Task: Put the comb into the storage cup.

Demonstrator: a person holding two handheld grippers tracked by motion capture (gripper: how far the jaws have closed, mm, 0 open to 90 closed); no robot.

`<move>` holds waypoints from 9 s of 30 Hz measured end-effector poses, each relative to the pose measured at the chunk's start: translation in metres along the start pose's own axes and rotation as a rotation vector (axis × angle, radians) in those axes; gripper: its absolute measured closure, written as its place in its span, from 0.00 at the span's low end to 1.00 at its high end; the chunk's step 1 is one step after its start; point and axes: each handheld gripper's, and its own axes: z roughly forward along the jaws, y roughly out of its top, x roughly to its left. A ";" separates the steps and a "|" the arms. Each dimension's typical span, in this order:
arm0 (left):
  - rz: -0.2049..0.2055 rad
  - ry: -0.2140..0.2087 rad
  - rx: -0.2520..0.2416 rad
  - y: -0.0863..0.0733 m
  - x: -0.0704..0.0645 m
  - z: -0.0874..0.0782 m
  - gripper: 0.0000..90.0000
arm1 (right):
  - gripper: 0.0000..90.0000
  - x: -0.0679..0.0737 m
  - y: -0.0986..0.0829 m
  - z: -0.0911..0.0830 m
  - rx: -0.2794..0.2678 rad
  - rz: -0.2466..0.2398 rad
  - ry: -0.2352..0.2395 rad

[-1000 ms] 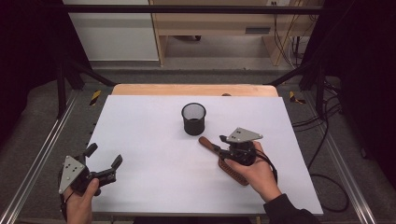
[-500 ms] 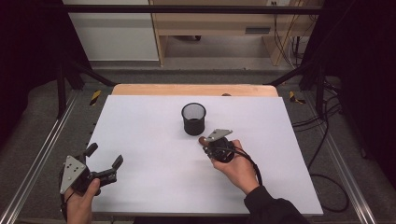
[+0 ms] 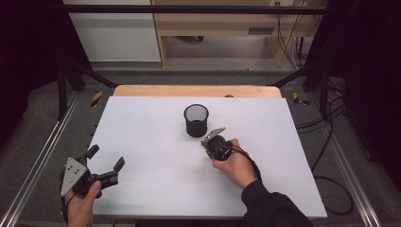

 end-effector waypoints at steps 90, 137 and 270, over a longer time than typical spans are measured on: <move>0.032 -0.009 0.030 -0.001 -0.003 -0.001 0.02 | 1.00 -0.055 -0.100 -0.056 0.160 0.111 0.013; 0.035 -0.009 0.030 -0.001 -0.003 -0.002 0.02 | 1.00 -0.035 -0.114 -0.063 0.101 0.169 0.053; 0.039 -0.018 0.035 0.000 -0.005 -0.001 0.02 | 0.81 -0.025 -0.107 -0.057 0.091 0.194 -0.014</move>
